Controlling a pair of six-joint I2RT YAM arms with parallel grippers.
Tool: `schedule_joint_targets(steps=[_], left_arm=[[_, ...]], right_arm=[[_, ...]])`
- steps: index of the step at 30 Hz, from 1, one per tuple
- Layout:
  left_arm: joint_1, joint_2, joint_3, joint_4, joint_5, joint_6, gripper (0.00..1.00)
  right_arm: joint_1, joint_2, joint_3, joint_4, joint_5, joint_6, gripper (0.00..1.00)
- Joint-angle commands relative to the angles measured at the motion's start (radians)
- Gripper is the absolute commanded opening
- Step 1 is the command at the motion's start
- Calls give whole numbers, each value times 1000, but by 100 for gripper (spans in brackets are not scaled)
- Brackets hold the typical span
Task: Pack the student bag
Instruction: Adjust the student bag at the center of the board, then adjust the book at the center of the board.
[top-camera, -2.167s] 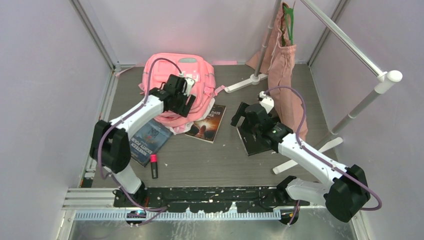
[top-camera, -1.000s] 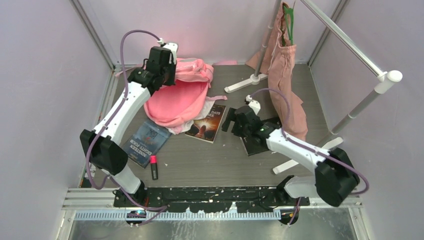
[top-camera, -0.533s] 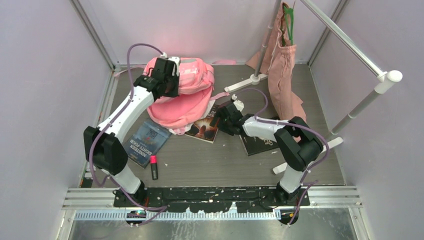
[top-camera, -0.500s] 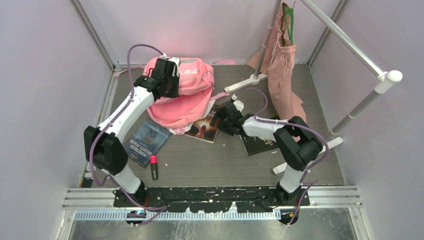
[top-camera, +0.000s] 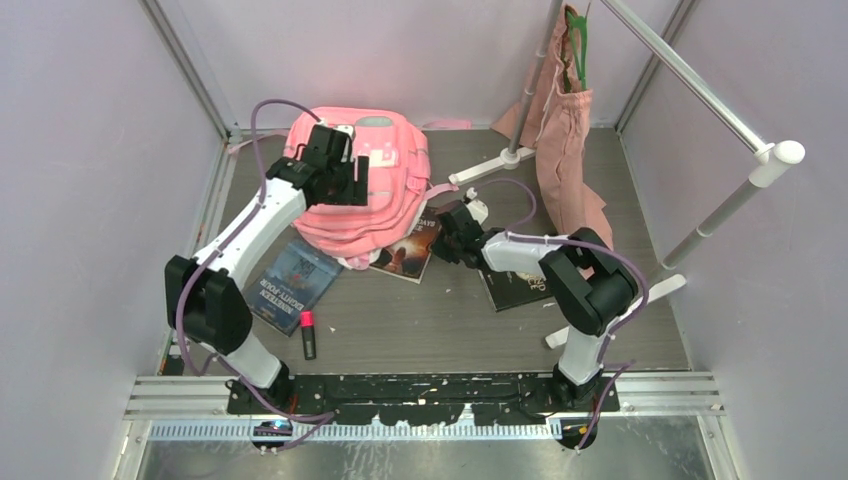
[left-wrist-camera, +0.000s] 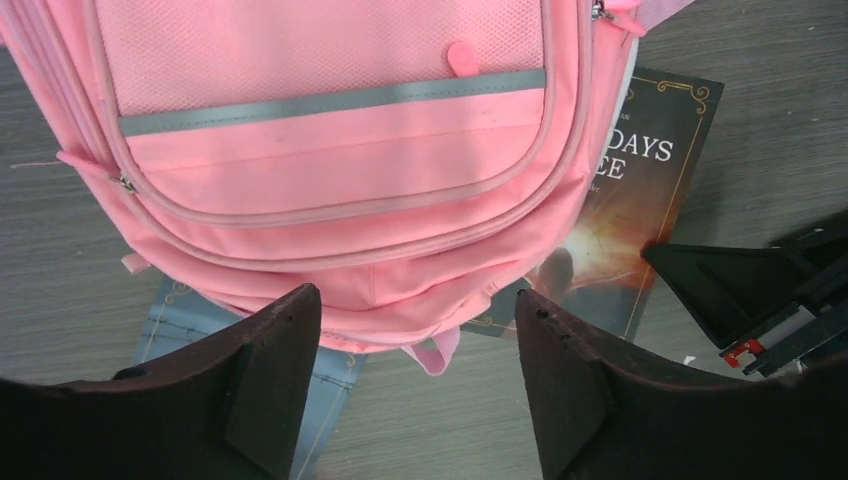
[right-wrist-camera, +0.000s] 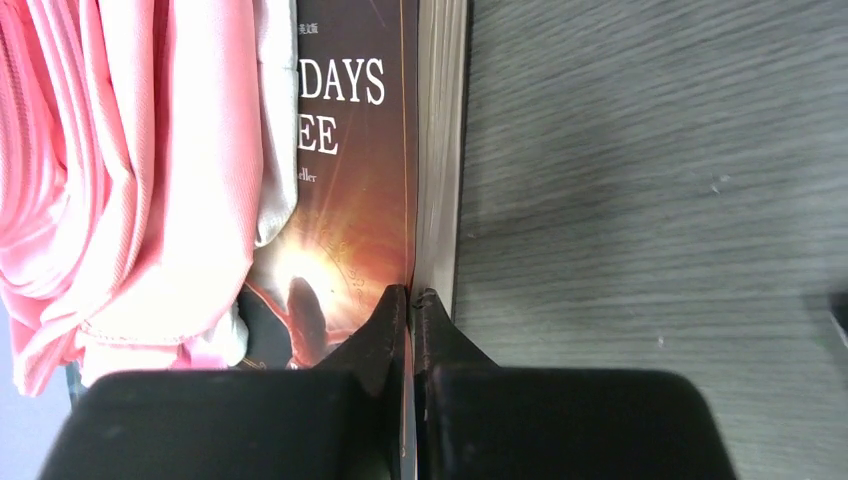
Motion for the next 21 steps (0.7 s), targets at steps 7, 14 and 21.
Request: schedule_joint_targets(steps=[7,14,21], left_arm=[[-136,-171,-63,6,111,-86,84],[-306,-25,-167,88,266,-275,82],[-393,116,-147,103,134,-382,81]], right_arm=[[-28,-398,-167,-188,114,-197,1],[-64,-499,-224,-270,63,-297,1],[-78,-468,-224,-329,89,-262,61]])
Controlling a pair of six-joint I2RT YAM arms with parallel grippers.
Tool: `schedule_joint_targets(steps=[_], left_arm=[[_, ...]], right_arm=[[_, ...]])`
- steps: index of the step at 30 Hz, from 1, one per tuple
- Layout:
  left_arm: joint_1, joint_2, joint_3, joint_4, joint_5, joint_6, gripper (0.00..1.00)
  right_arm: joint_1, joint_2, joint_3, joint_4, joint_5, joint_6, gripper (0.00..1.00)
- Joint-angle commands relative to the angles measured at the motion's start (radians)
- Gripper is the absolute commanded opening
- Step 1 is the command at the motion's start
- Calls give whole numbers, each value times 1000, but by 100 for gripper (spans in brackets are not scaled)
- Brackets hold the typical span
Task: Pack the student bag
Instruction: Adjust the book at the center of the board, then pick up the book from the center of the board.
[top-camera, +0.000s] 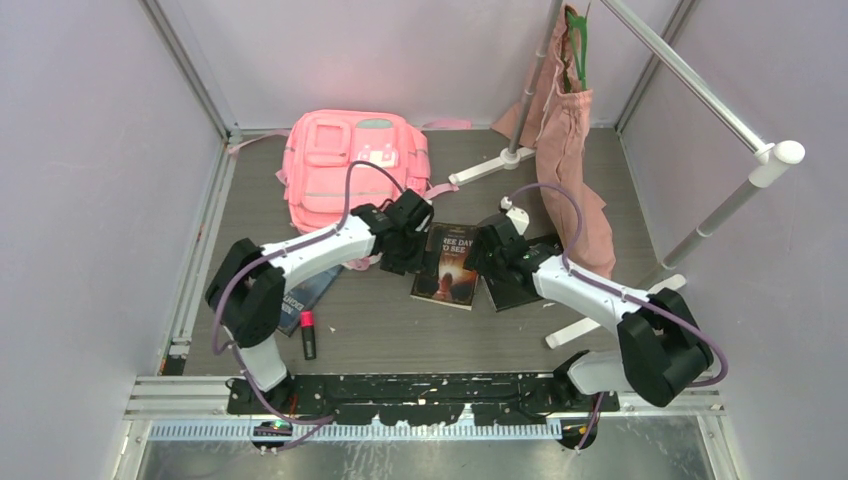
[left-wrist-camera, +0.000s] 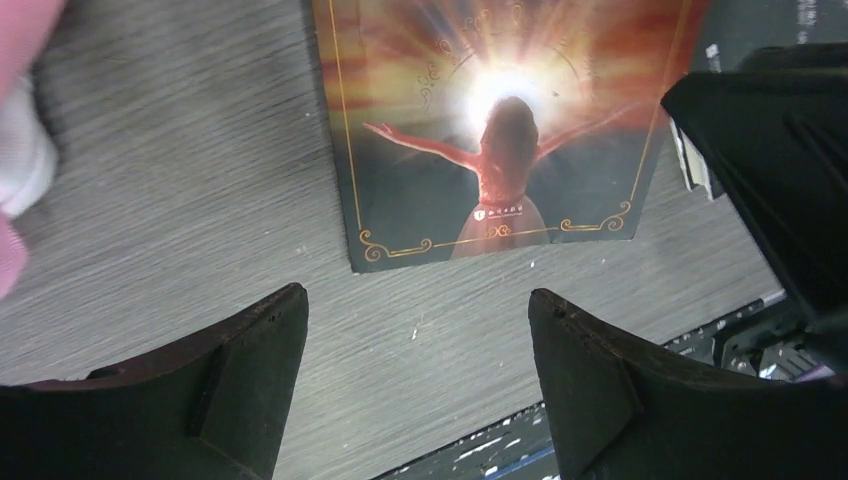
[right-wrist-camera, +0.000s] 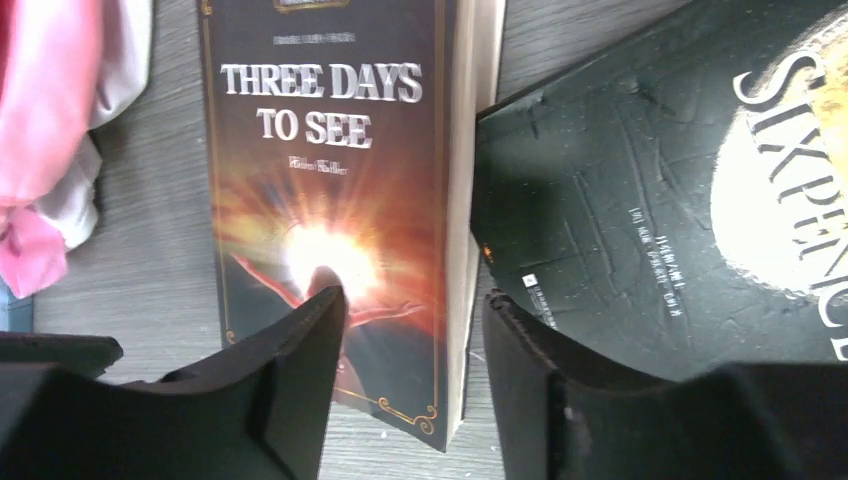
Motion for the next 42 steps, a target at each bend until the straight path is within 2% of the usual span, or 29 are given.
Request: schedule_joint_targets(steps=[1,7,12,15,17,19,21,25,26,30,33,37,42], left_arm=[[-14,26,19,59,-86,-102,82],[-14,105,32,97,-113,-137,79],[-3,152,29,122,-126,-164,74],[8,168,11,160,-84,-170,73],[17,178,-8,189,-33,-179,72],[24,182,-27,227,12,-185,71],[27,186,-36,233,25,-189,70],[28,187,-39,216,32,-180,69],[28,181,-36,207,29,-173,69],[41,102,39,44,43,-122,70],[60,-41,29,-6,57,-74,73],[157,-184,-72,36,219,-47,75],[326,-333,-207,100,496,-46,80]], right_arm=[[-11,3,6,-29,36,-8,63],[-31,87,12,-5,-46,60,60],[-42,145,-31,89,-115,129,49],[-42,178,-43,131,-146,148,49],[-43,191,-57,168,-161,159,55],[-44,202,-70,202,-174,169,55],[-48,200,-80,220,-180,182,45],[-47,164,-79,210,-178,175,5],[-47,153,-70,197,-178,160,1],[-48,63,-24,172,-252,8,1],[-47,-13,31,130,-322,-124,1],[-47,-60,90,118,-461,-185,1],[-47,-124,111,185,-584,-128,1]])
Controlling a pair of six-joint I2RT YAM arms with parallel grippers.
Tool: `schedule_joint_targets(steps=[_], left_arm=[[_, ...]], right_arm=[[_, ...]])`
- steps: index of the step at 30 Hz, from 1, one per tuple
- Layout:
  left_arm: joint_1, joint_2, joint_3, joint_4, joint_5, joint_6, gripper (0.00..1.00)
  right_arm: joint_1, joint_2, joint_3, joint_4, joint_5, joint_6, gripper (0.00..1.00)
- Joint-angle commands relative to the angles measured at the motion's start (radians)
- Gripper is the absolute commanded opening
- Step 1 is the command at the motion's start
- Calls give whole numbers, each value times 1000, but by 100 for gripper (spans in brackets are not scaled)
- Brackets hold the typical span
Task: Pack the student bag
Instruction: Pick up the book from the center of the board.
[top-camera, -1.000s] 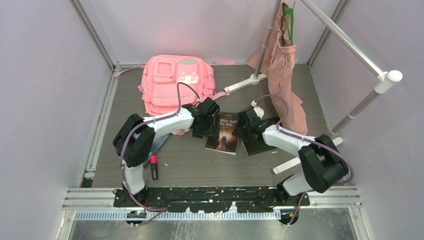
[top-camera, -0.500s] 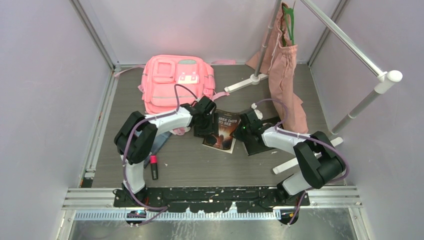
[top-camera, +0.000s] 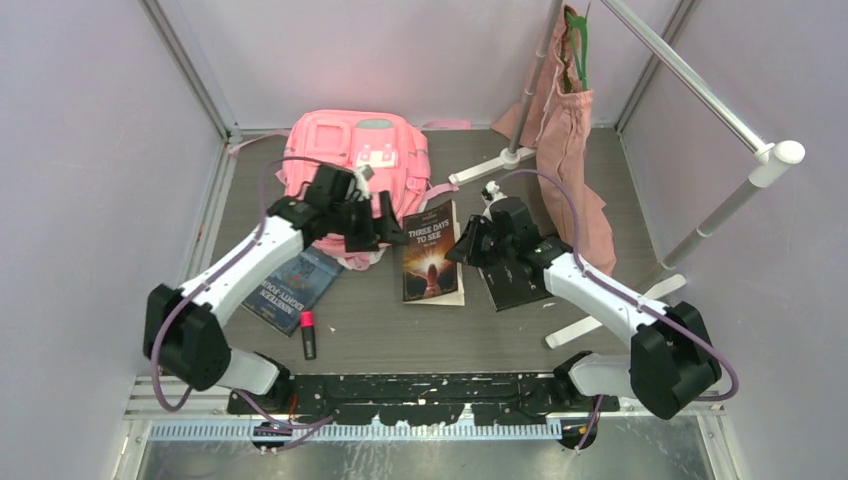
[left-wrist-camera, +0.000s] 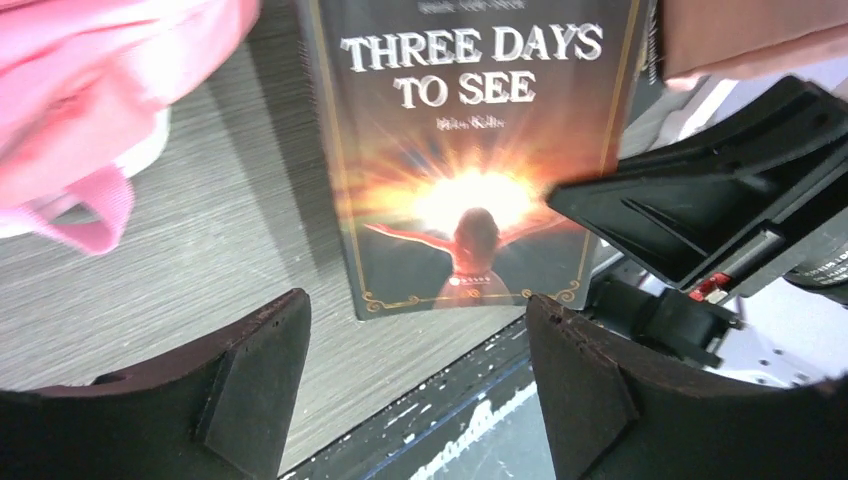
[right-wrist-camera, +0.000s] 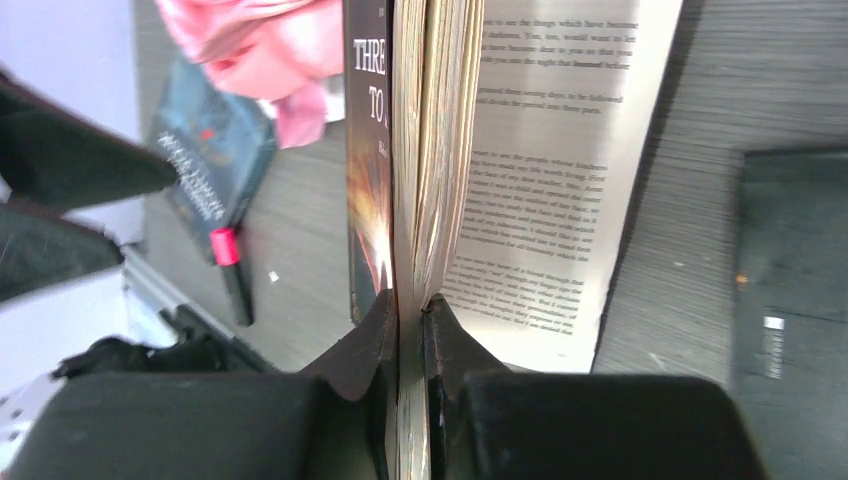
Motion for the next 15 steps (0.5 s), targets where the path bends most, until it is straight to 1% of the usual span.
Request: schedule_joint_targets(steps=[1,2,4,8,11,13,15], left_arm=[[127,-99,-112,46,318,31,81],[142,-117,-129,51,351,33,82],[153,-143,-159,54,360,28,83],[169,-154,-234,120,392,-38,83],[211,-148,-274,198,485,-83,83],[229,-140,-292,235,510,-105,84],[230,-132,-316,330,552,-159,82]], right_arm=[[3,-84,63,105,-176,-3,1],[4,-90,65,120,-193,5,1],[3,-89,64,155,-233,31,1],[4,-70,51,282,-329,102,1],[-3,-51,40,379,-381,188,1],[-5,-42,21,476,-412,259,1],[-6,-26,10,531,-435,299,1]])
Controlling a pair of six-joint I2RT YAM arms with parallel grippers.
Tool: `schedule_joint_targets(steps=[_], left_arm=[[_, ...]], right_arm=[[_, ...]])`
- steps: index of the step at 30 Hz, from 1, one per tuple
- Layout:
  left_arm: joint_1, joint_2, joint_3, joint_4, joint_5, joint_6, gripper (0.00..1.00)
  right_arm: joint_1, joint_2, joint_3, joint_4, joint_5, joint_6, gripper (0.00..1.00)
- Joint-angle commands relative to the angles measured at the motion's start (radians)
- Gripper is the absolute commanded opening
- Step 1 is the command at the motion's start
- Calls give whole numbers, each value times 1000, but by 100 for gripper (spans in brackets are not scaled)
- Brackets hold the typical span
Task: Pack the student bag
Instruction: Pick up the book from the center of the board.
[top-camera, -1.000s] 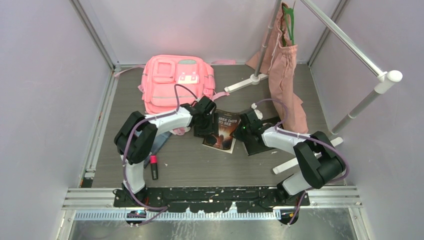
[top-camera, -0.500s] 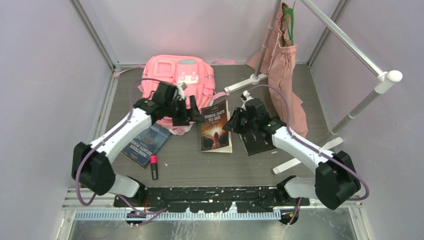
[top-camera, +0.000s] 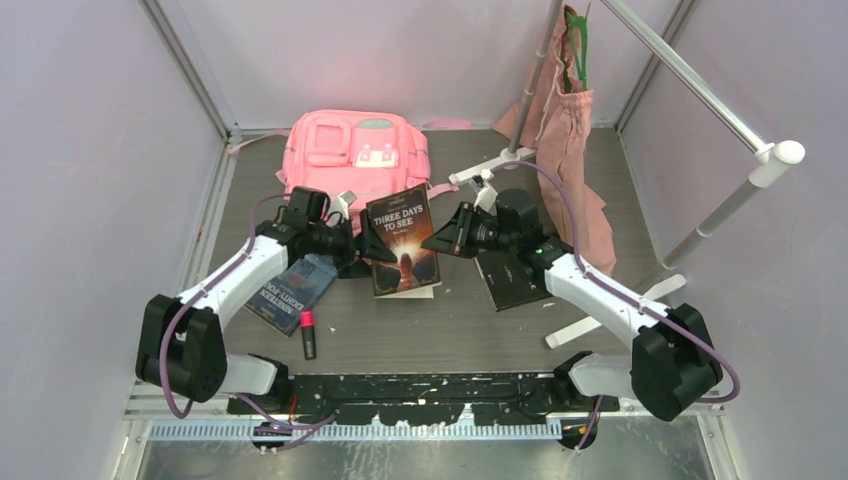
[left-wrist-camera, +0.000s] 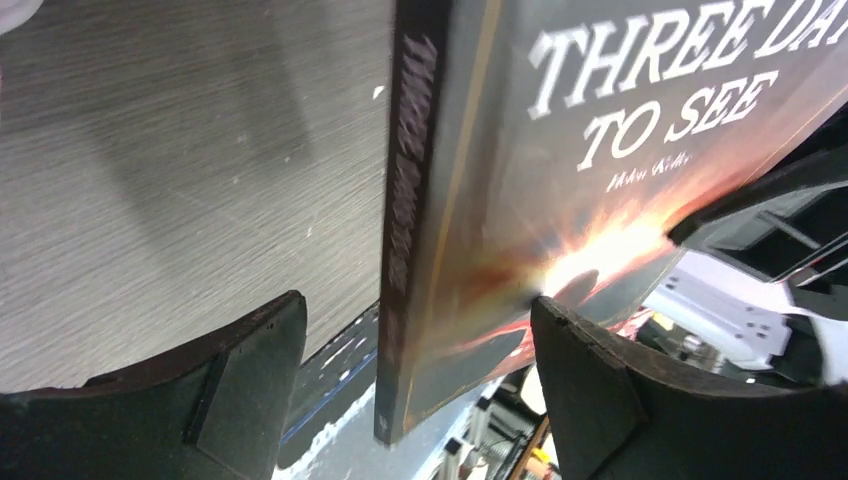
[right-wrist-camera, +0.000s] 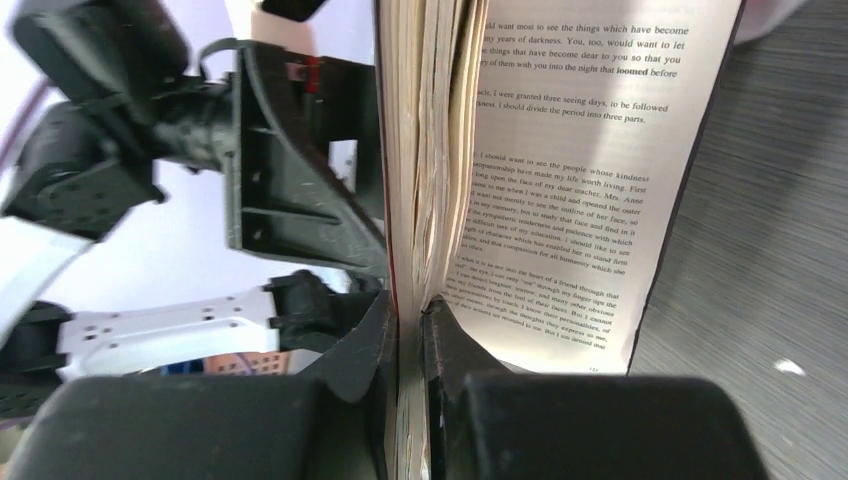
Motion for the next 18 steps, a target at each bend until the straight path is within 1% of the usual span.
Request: schedule_joint_targets(steps=[1,2,3,4,5,6,7,9,10,11,12,13,15,16,18], left_arm=[[21,-9,-32,248,152,-116,81],[21,-11,-43,291,160,-145,79],[21,-15,-51,332,164,-171,75],[23,-19,-57,371,165,-194,69],[24,-23,-60,399,163,-213,60],[24,-24,-56,422,159,-226,49],[24,-23,-49,434,157,-235,34],[24,-18,-20,425,147,-238,8],[24,-13,-4,414,141,-238,1],[24,-12,16,399,127,-236,0],[26,-12,35,383,103,-237,0],[26,-19,57,371,56,-239,0],[26,-45,92,364,-46,-259,0],[26,-58,98,395,-93,-283,0],[20,-79,82,530,-165,-362,0]], right_arm=[[-5,18,1,301,-133,157,1],[-5,24,-7,316,-137,169,1],[-4,29,-13,327,-139,177,1],[-4,32,-15,324,-143,178,1],[-5,34,-14,302,-145,175,1],[-5,35,-11,273,-146,167,1],[-5,33,-9,238,-138,155,1],[-4,24,0,143,-98,125,3],[-4,20,14,80,-69,104,27],[-5,16,28,15,-29,86,63],[-5,8,36,-24,8,79,93],[-6,-8,39,-48,40,78,99],[-8,-39,37,-83,101,95,100],[-11,-58,30,-83,130,115,100],[-14,-91,7,-38,177,185,100]])
